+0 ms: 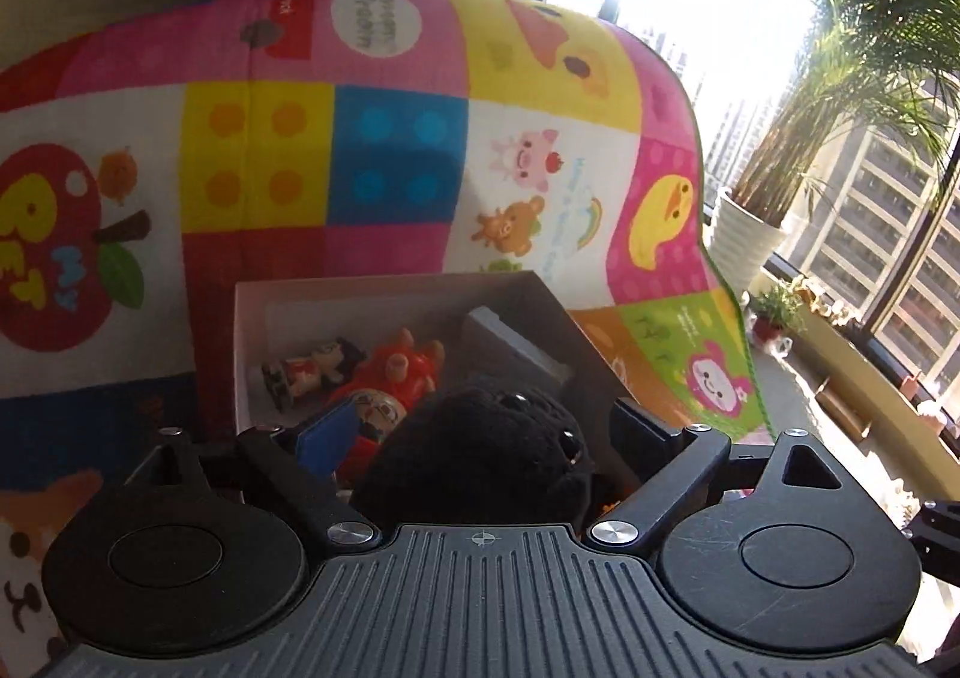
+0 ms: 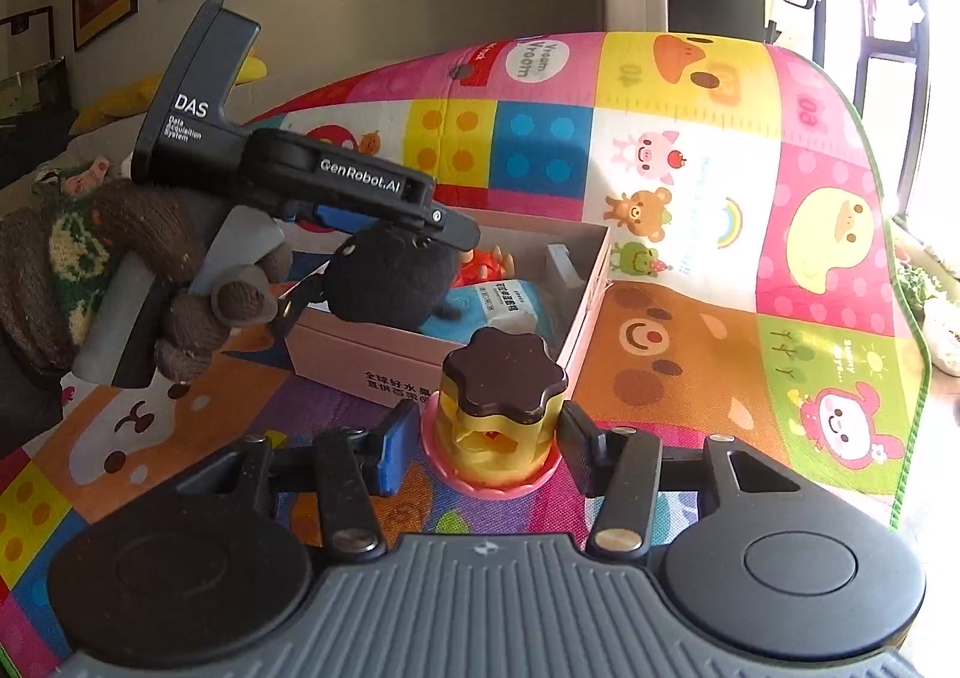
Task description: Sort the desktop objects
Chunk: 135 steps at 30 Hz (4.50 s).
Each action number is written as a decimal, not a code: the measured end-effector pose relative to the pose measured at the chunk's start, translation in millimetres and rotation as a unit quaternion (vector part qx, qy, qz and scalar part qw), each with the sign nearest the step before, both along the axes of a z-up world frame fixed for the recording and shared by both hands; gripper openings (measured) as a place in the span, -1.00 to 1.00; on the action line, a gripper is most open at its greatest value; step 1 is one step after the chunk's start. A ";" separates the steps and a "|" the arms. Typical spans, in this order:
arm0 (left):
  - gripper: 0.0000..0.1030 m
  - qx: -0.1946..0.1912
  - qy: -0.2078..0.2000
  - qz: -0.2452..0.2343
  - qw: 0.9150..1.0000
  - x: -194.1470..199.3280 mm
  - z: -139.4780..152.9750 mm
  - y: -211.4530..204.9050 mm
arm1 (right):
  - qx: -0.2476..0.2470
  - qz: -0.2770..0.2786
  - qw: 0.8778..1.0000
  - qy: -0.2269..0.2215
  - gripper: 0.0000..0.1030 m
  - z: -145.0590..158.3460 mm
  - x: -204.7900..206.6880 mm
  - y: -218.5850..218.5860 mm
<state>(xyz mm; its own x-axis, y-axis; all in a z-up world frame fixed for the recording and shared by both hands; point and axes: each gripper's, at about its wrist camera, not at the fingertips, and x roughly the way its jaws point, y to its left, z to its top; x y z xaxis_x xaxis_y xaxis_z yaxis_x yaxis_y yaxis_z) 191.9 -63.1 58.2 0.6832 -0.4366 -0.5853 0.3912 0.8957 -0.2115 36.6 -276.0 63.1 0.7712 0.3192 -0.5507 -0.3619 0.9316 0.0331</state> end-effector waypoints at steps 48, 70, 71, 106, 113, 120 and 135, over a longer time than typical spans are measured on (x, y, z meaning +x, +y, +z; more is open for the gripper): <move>1.00 -0.130 -0.001 0.091 0.987 -116.8 -49.2 126.7 | -0.026 0.059 0.993 0.101 0.49 2.3 157.1 122.8; 1.00 -0.073 -0.011 0.067 0.995 -102.5 -53.0 89.0 | -0.122 0.076 0.987 0.069 0.21 -0.9 215.9 163.7; 1.00 -0.078 -0.012 0.066 0.995 -102.9 -52.0 90.2 | -0.108 0.080 0.987 0.092 0.21 0.2 214.8 159.6; 1.00 0.086 -0.026 0.153 0.984 -178.0 -60.2 53.5 | -0.041 -0.061 0.994 0.079 1.00 -71.5 -8.3 48.8; 1.00 0.108 0.005 0.192 0.975 -171.1 -75.2 43.8 | -0.047 -0.078 0.992 0.086 1.00 -78.9 6.5 51.3; 1.00 0.110 0.007 0.223 0.969 -160.1 -79.8 45.9 | -0.025 -0.101 0.993 0.057 1.00 -84.7 14.6 47.2; 1.00 0.111 0.008 0.222 0.969 -159.8 -79.6 45.2 | -0.032 -0.110 0.992 0.051 1.00 -85.6 12.2 50.8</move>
<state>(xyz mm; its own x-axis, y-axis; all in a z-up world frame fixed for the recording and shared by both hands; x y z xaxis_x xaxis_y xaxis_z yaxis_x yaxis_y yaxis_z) 32.1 -17.8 -21.5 0.7656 0.0353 -0.6424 -0.0444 0.9990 0.0020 48.8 -225.2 -22.4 0.7577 0.1110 -0.6431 -0.1469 0.9892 -0.0023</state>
